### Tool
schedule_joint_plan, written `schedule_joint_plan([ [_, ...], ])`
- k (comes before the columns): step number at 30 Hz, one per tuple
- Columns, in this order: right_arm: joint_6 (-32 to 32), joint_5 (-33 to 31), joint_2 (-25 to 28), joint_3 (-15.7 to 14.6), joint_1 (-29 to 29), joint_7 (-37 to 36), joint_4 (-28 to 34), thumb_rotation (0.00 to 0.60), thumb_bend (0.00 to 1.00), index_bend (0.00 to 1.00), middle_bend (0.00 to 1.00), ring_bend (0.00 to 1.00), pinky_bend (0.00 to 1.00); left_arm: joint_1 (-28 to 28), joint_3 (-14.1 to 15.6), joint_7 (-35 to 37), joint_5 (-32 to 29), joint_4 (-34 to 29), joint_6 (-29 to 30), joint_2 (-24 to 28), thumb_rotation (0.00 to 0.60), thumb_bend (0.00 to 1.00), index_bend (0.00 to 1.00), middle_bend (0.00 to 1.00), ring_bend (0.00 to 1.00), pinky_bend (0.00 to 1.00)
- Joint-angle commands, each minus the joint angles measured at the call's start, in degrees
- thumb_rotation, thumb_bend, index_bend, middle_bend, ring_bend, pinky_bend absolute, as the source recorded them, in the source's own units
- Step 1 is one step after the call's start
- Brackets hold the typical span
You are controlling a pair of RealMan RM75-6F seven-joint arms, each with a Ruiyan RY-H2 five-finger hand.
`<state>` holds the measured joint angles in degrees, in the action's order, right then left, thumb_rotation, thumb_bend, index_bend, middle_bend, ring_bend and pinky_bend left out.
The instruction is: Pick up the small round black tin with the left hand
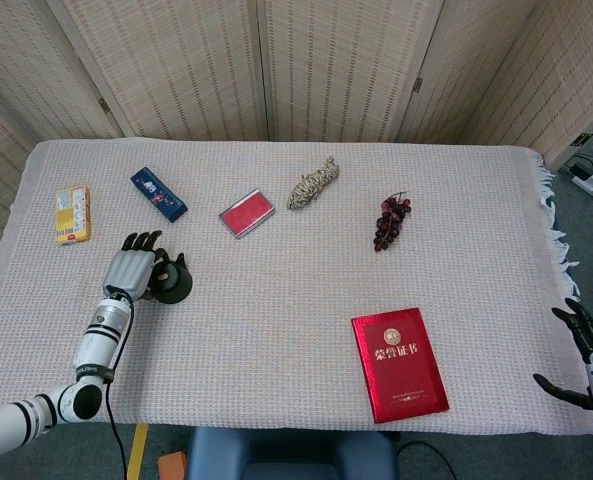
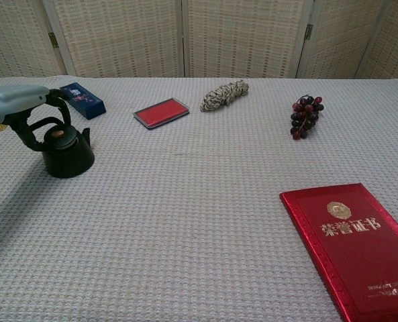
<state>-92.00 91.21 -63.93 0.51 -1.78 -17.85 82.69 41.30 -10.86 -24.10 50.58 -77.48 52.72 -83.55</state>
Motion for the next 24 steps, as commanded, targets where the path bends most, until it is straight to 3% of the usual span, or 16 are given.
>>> schedule_joint_plan([
  [1,-0.04,0.05,0.03,0.01,-0.01,0.03,0.07,0.6,0.08,0.13,0.09,0.18,0.0,0.22,0.14,-0.31,-0.56,0.49,-0.32,-0.19,0.6,0.25,0.44,0.0,0.0,0.0],
  [8,0.23,-0.02,-0.03,-0.04,0.0,0.14,0.08,0.6,0.08,0.13,0.09,0.18,0.0,0.71,0.23,-1.42,-2.55,1.01,-0.74,-0.3,0.6,0.25,0.42,0.0,0.0,0.0],
  [15,0.24,-0.16,-0.13,0.02,-0.08,-0.08,-0.16,0.6,0.08,0.13,0.09,0.18,0.0,0.82,0.28,-1.89,-4.23,-0.28,-0.88,0.46,0.6,0.25,0.33,0.0,0.0,0.0],
  [24,0.02,-0.19,-0.17,0.03,-0.28,-0.51,-0.5,0.6,0.07,0.13,0.09,0.18,0.0,1.14,0.66,-2.92,-5.18,-2.43,-0.34,1.24,0.6,0.25,0.28,0.0,0.0,0.0],
])
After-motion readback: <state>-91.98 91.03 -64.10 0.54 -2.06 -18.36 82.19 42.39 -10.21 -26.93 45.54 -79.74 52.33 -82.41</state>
